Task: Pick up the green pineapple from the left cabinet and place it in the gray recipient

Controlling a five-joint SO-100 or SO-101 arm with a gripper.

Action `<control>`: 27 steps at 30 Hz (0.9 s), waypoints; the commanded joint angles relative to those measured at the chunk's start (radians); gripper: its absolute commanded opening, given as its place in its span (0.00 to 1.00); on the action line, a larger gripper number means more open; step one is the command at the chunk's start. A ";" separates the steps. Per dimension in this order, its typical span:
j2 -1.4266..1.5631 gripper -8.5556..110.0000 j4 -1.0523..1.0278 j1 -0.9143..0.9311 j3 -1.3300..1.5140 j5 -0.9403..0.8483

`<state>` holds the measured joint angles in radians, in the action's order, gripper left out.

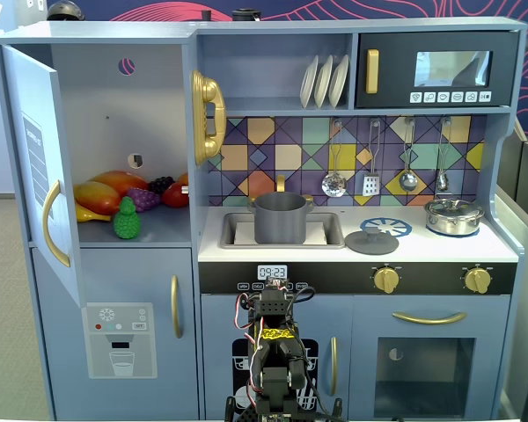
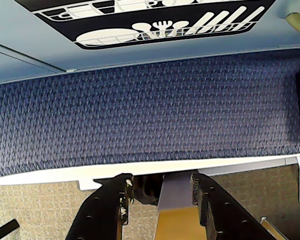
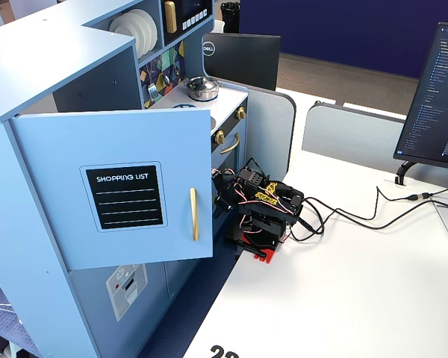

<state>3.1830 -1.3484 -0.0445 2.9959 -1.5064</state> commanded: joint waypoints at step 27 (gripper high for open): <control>-0.324 0.19 1.281 -0.850 -0.273 -0.069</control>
<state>2.9821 -0.3559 -0.8207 2.9483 -1.5907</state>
